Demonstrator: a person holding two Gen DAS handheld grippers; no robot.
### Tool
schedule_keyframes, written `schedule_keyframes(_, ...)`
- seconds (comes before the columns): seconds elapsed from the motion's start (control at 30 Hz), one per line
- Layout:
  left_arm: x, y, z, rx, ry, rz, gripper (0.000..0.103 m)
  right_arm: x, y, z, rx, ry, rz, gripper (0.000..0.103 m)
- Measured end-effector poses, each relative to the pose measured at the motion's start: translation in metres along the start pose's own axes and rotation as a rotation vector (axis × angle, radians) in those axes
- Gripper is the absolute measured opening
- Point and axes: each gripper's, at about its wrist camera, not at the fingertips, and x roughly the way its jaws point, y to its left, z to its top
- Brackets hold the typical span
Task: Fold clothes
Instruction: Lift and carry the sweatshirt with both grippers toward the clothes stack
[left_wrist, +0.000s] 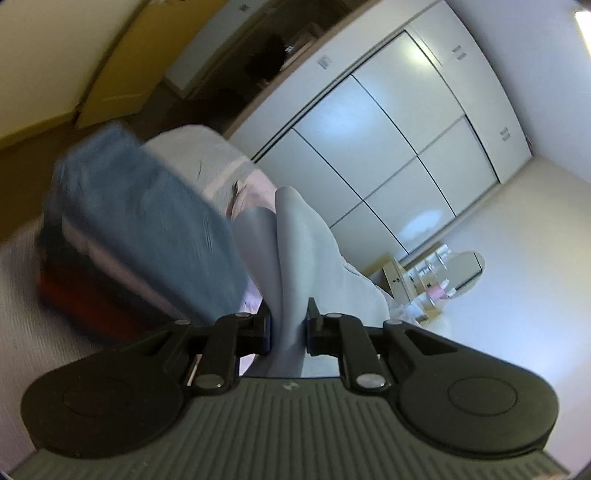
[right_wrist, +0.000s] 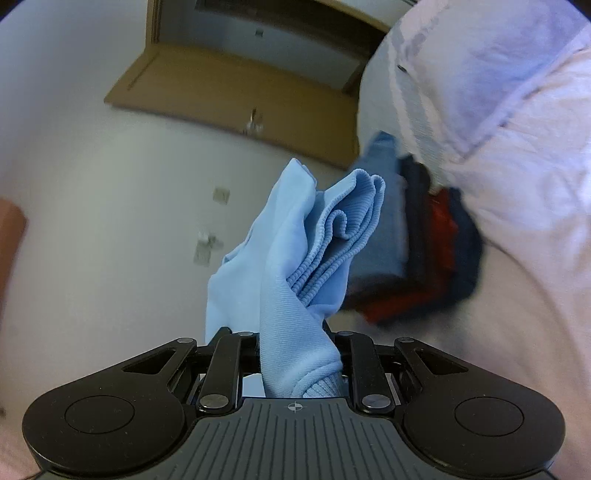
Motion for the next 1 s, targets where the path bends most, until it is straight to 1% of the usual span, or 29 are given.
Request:
schedule_keyframes(0.1,0.013,0.013,0.058,0.036,-0.001,-0.034,0.012,0.048,0.029,0.022,0.009,-0.065,0.012,0.019)
schedule_keyframes(0.17,0.021,0.022,0.097,0.06,-0.002,-0.057,0.012,0.079,0.046,0.043,0.014,-0.107,0.018,0.019)
schedule_keyframes(0.27,0.034,0.036,0.153,0.091,-0.004,-0.09,0.012,0.113,0.069,0.072,0.001,-0.143,0.014,0.019)
schedule_keyframes(0.37,0.053,0.055,0.18,0.091,-0.001,-0.101,0.012,0.144,0.082,0.093,-0.033,-0.16,-0.006,0.019)
schedule_keyframes(0.47,0.076,0.079,0.189,0.081,0.029,-0.092,0.012,0.17,0.076,0.108,-0.024,-0.158,-0.029,0.019)
schedule_keyframes(0.6,0.106,0.111,0.201,0.066,0.07,-0.08,0.012,0.193,0.051,0.114,0.004,-0.148,-0.073,0.019)
schedule_keyframes(0.73,0.135,0.145,0.197,0.036,0.114,-0.061,0.012,0.202,0.022,0.109,0.056,-0.137,-0.117,0.019)
schedule_keyframes(0.87,0.159,0.176,0.187,0.014,0.158,-0.014,0.013,0.218,-0.002,0.11,0.062,-0.111,-0.181,0.019)
schedule_keyframes(0.9,0.166,0.184,0.183,0.02,0.172,0.009,0.013,0.223,-0.007,0.108,0.05,-0.104,-0.221,0.019)
schedule_keyframes(0.93,0.173,0.191,0.179,0.03,0.189,0.038,0.014,0.229,-0.011,0.105,0.018,-0.105,-0.298,0.021)
schedule_keyframes(0.97,0.178,0.196,0.175,0.045,0.197,0.066,0.018,0.235,-0.015,0.102,-0.017,-0.108,-0.37,0.026)
schedule_keyframes(1.0,0.181,0.201,0.172,0.067,0.196,0.093,0.02,0.237,-0.015,0.098,-0.062,-0.119,-0.42,0.029)
